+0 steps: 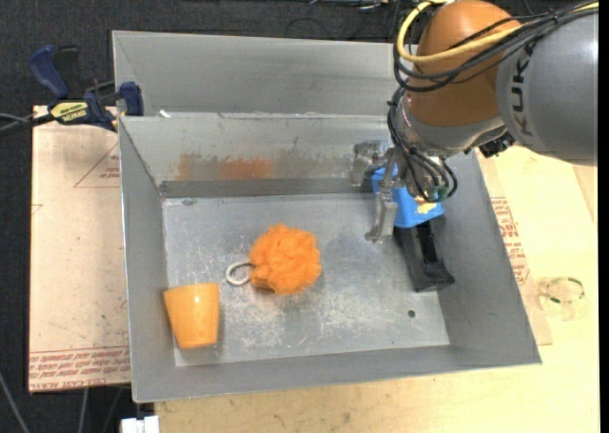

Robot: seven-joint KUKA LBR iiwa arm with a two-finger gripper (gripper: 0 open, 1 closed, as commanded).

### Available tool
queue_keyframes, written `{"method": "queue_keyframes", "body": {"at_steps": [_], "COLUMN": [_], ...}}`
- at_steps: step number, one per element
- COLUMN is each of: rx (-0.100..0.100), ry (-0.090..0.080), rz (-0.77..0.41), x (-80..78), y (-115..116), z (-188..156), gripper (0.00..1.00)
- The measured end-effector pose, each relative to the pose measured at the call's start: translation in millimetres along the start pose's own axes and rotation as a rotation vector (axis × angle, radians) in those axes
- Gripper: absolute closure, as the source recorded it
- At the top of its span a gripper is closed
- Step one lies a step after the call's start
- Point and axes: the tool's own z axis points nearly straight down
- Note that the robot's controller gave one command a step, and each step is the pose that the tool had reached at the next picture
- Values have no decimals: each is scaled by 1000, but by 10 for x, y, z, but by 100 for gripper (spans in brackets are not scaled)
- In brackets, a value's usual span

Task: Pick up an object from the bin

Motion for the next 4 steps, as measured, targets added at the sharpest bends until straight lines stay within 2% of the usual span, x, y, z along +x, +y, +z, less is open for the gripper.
{"method": "queue_keyframes", "body": {"at_steps": [1, 2, 3, 4], "rx": [0, 2, -3, 1], "ry": [-6, -10, -8, -5], "rz": [0, -46, -45, -24], "x": [-7, 187, 193, 308], "y": [0, 302, 529, 723], "z": [-48, 278, 667, 890], "gripper": [0, 0, 0, 0]}}
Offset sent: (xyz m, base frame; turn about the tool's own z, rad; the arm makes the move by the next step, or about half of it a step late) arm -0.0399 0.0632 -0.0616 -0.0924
